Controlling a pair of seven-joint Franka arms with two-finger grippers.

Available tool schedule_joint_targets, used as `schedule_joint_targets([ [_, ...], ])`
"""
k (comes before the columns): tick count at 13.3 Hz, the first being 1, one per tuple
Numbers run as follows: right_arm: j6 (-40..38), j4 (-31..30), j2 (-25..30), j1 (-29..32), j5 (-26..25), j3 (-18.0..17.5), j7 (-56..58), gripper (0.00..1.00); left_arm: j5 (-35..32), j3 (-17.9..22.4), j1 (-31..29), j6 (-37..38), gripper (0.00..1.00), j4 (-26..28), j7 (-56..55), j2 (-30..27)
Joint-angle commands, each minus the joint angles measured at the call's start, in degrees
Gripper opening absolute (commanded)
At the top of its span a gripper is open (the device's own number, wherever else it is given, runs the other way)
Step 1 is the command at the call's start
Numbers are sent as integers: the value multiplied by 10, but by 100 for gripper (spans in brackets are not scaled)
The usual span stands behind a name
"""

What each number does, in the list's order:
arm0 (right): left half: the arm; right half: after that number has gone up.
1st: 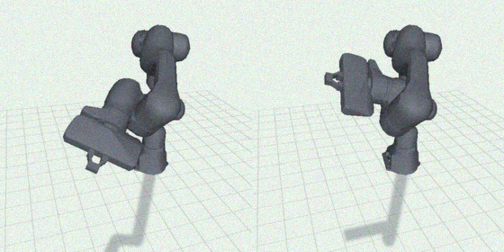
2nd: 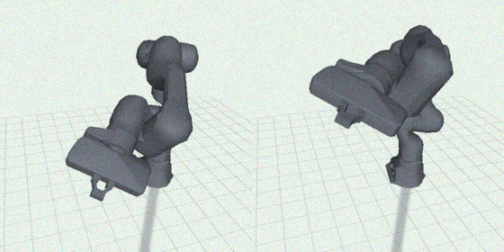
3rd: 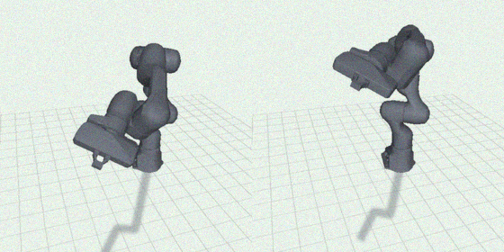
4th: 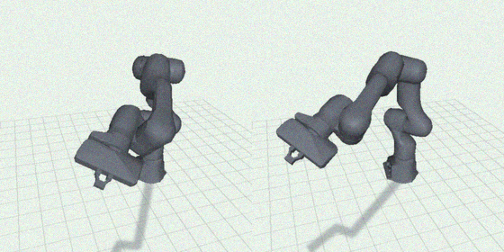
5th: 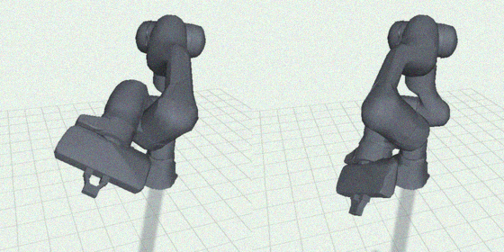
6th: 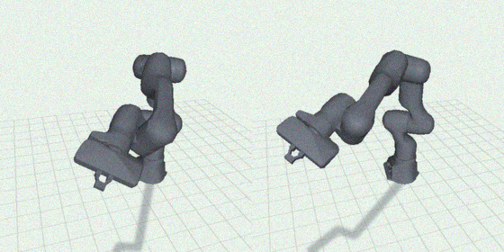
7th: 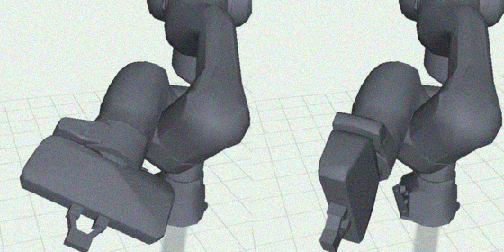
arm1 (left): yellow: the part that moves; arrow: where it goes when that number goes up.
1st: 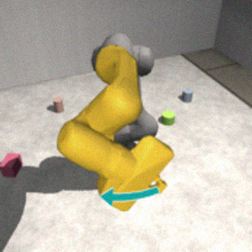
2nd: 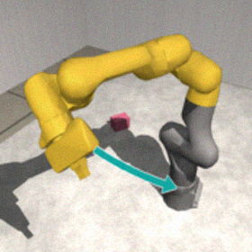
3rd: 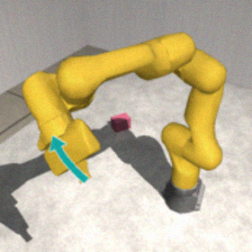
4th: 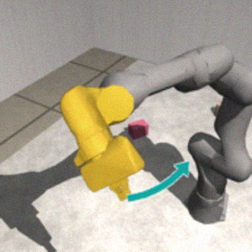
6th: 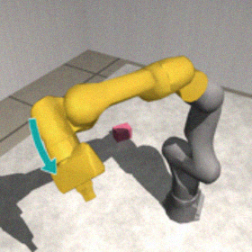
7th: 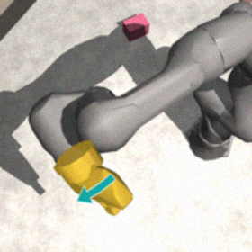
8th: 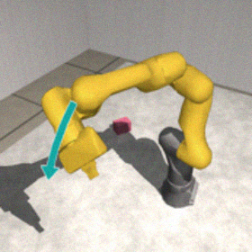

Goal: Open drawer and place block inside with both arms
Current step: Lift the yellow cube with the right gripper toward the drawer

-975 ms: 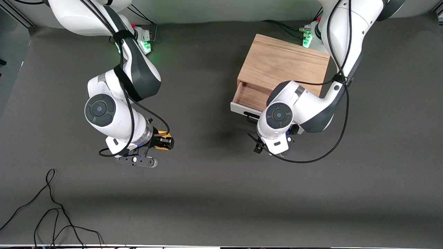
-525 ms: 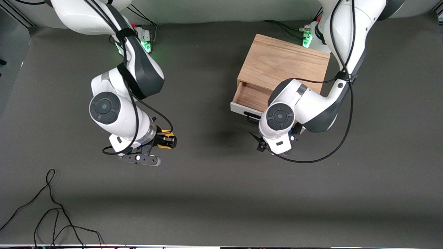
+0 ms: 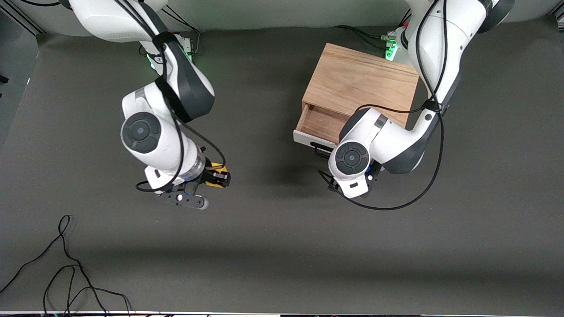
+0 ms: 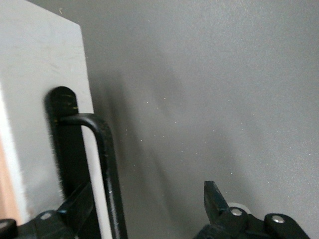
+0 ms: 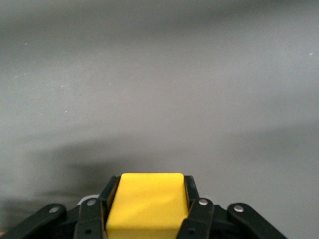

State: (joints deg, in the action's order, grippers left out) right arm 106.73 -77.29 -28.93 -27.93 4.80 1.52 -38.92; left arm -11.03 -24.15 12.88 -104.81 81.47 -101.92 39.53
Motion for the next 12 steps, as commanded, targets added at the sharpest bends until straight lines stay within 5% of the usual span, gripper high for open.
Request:
schedule_joint_targets([
  [1, -12, 15, -6, -16, -16, 7, -29, 0, -12, 3, 7, -21, 100, -4, -13, 4],
  [8, -13, 16, -4, -15, -17, 7, -29, 0, -39, 3, 10, -113, 100, -8, -11, 4],
  [12, -13, 16, -3, -15, -17, 7, -29, 0, -33, 1, 0, -43, 100, -26, 13, -44],
])
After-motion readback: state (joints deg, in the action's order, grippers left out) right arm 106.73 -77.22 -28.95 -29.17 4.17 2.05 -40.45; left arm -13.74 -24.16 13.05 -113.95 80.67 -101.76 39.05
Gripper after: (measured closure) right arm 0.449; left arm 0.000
